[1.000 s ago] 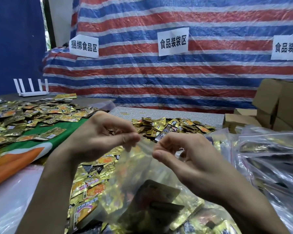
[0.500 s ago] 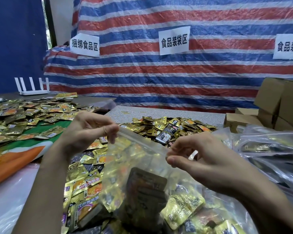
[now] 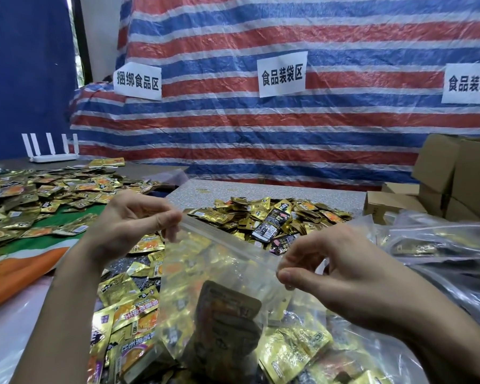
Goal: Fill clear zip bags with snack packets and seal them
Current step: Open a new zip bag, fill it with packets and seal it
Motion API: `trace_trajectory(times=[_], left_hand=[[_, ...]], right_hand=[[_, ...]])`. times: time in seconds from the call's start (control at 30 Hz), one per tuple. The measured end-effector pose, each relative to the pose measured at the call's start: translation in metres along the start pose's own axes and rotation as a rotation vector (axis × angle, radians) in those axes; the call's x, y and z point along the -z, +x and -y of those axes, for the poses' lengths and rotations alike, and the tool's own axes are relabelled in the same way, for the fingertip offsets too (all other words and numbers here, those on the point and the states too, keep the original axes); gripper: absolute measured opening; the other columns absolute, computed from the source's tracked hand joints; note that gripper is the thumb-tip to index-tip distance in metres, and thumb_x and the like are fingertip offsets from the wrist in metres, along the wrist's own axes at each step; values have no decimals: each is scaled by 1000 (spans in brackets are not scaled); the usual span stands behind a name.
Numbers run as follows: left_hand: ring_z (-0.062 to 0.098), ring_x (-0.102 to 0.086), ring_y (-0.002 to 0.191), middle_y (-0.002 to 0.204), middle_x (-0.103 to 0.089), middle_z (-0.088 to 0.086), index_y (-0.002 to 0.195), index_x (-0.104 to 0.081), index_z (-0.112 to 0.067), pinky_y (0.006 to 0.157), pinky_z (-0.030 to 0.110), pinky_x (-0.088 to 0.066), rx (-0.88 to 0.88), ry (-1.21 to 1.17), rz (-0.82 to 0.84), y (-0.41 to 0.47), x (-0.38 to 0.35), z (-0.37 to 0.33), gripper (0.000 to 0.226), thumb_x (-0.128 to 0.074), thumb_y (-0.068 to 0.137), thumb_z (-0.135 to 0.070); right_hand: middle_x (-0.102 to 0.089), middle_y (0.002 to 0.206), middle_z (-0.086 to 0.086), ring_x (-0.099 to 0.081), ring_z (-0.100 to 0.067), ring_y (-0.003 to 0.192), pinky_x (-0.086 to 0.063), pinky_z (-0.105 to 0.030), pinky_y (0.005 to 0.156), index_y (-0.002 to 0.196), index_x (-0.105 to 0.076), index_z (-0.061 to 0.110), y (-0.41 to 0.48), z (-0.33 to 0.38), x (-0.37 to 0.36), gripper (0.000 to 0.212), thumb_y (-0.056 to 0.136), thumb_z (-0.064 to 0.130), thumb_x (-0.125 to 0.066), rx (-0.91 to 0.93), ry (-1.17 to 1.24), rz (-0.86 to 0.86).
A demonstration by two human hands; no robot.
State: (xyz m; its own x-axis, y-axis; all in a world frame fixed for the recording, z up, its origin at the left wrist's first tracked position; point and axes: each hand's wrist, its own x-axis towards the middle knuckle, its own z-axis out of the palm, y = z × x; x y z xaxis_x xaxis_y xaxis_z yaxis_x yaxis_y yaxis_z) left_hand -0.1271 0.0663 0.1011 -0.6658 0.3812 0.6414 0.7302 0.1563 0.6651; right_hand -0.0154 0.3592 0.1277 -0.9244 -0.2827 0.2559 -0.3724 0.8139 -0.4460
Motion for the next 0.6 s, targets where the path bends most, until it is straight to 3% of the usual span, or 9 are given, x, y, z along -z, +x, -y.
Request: trace_trajectory(times=[0.1,0.2,0.3,0.37,0.47,0.6], left_hand=[[20,-66,60,65,-70,11,77,-77,-10,59,21,-52,21,29,-6,0,1,2,14,-66,82,-18],[22,-65,63,68,-70,13,79,-76,-11,61,24,-52,27,42,-22,3,1,2,21,-75,80,-32],[27,-63,70,72,-65,10,73,-75,-16,64,38,-51,12,160,-71,10,-14,2,23,-75,81,-37],[14,-56,60,66,-62,0,74,-72,-22,55,32,-42,-58,350,-149,17,-35,5,17,-69,87,-33],[6,-46,46,57,-58,-7,79,-70,-19,46,27,-34,-103,471,-304,25,-78,10,21,-64,94,-33],[7,-57,39,53,-59,1,85,-61,-17,37,26,-43,18,219,-363,30,-135,13,19,-54,102,-22]], right_hand=[[-70,74,21,-64,0,69,-56,-35,71,78,-71,28,-3,3,2,26,87,52,-65,-19,-35,-14],[-70,72,12,-62,-6,64,-54,-35,64,73,-67,25,-7,7,3,36,87,57,-63,-28,-89,-6],[-67,71,5,-60,-11,64,-40,-25,53,72,-60,27,-14,12,3,40,89,62,-55,-35,-206,28],[-64,70,5,-57,-10,64,-33,-25,52,72,-56,28,-18,14,4,40,90,64,-52,-32,-269,46],[-65,68,4,-57,-11,62,-43,-30,54,79,-59,27,-20,11,8,38,87,64,-56,-45,-266,50],[-69,68,4,-60,-11,59,-54,-41,65,78,-64,22,-17,2,14,41,77,63,-68,-131,-171,-3]])
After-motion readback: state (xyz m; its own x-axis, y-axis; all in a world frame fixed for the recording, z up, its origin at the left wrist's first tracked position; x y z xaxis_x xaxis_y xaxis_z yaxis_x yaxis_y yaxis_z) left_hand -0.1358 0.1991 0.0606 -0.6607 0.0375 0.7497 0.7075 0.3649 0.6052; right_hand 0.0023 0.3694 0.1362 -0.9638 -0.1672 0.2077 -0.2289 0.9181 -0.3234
